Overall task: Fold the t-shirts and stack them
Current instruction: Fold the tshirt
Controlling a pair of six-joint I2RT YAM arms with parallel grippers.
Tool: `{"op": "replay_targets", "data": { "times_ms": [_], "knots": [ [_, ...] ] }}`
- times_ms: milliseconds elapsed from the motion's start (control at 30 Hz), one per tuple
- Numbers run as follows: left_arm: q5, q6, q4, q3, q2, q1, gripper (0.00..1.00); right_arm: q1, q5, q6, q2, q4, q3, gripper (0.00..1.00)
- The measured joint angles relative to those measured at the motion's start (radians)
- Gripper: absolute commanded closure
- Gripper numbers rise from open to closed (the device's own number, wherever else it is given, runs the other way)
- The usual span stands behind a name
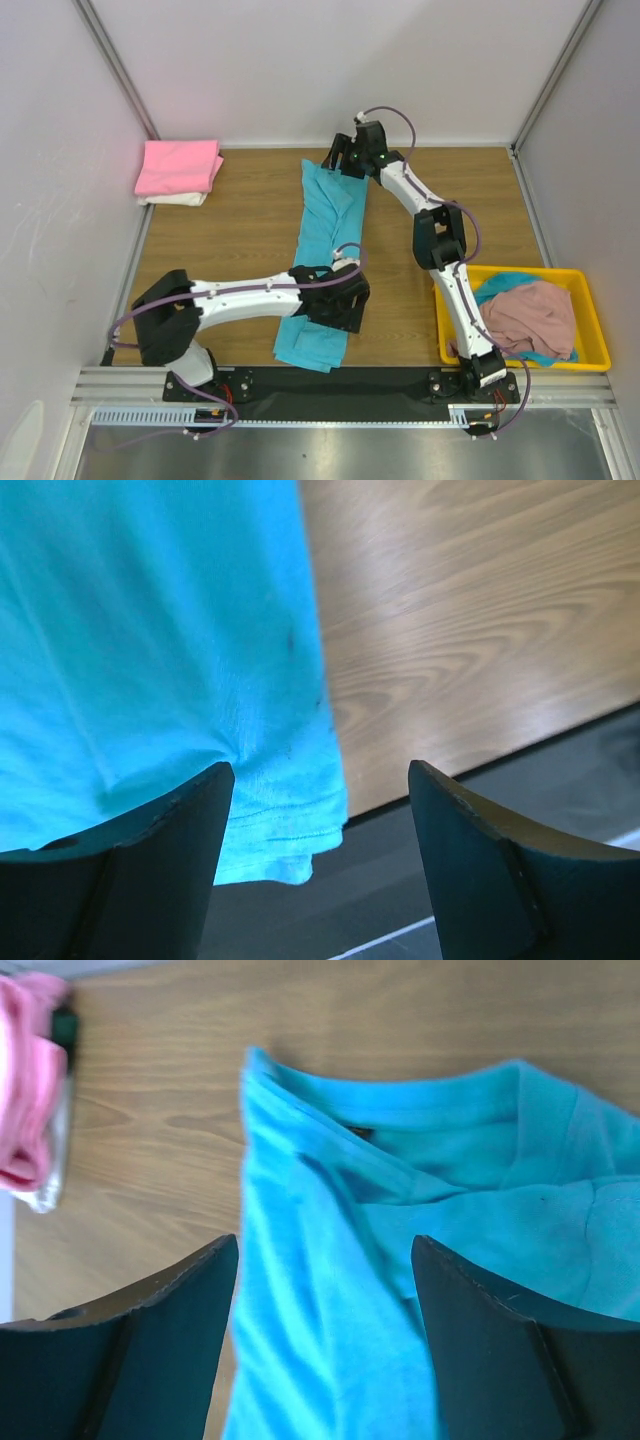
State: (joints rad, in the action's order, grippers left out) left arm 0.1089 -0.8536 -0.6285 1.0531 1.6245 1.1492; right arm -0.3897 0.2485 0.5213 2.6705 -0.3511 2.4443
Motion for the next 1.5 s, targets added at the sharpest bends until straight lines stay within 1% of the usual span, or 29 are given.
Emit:
{"op": "replay_targets", "data": {
  "times_ms": [133, 200, 233, 300, 433, 500, 533, 633, 733, 967, 1067, 1300, 1500],
  "knots": [
    [0.024, 0.056, -0.014, 0.021, -0.105, -0.034, 0.22, 0.002, 0.016, -0.011, -0.087, -0.041, -0.007, 0.2],
    [0.044, 0.069, -0.029, 0.019, -0.171, -0.07, 0.22, 0.003, 0.02, -0.023, -0.16, -0.071, -0.016, 0.19],
    [0.05, 0.071, -0.029, 0.011, -0.204, -0.091, 0.21, 0.005, 0.019, -0.025, -0.216, -0.075, -0.047, 0.19],
    [0.064, 0.07, -0.028, -0.03, -0.278, -0.13, 0.2, 0.007, 0.017, -0.026, -0.343, -0.086, -0.142, 0.19],
    [0.052, 0.063, -0.021, -0.179, -0.43, -0.247, 0.2, 0.003, 0.0, -0.017, -0.606, -0.047, -0.427, 0.2],
    [0.043, 0.057, -0.018, -0.249, -0.478, -0.298, 0.21, -0.005, -0.013, -0.007, -0.681, -0.021, -0.537, 0.2],
    [0.037, 0.056, -0.013, -0.277, -0.493, -0.309, 0.21, -0.011, -0.021, 0.0, -0.693, -0.013, -0.571, 0.2],
    [-0.005, 0.058, 0.026, -0.335, -0.518, -0.309, 0.23, -0.026, -0.037, 0.003, -0.667, 0.025, -0.642, 0.21],
    [-0.027, 0.05, 0.074, -0.373, -0.531, -0.294, 0.23, -0.038, -0.042, 0.001, -0.566, 0.038, -0.65, 0.23],
    [-0.028, -0.027, 0.163, -0.436, -0.528, -0.202, 0.24, -0.048, -0.059, -0.003, -0.303, 0.008, -0.497, 0.25],
    [-0.026, -0.056, 0.196, -0.435, -0.467, -0.161, 0.24, -0.049, -0.076, -0.003, -0.241, -0.01, -0.42, 0.26],
    [-0.031, -0.111, 0.232, -0.381, -0.257, -0.105, 0.26, -0.046, -0.1, -0.03, -0.153, -0.026, -0.263, 0.25],
    [-0.033, -0.147, 0.238, -0.269, -0.129, -0.05, 0.27, -0.029, -0.088, -0.029, -0.08, -0.019, -0.178, 0.26]
  ]
}}
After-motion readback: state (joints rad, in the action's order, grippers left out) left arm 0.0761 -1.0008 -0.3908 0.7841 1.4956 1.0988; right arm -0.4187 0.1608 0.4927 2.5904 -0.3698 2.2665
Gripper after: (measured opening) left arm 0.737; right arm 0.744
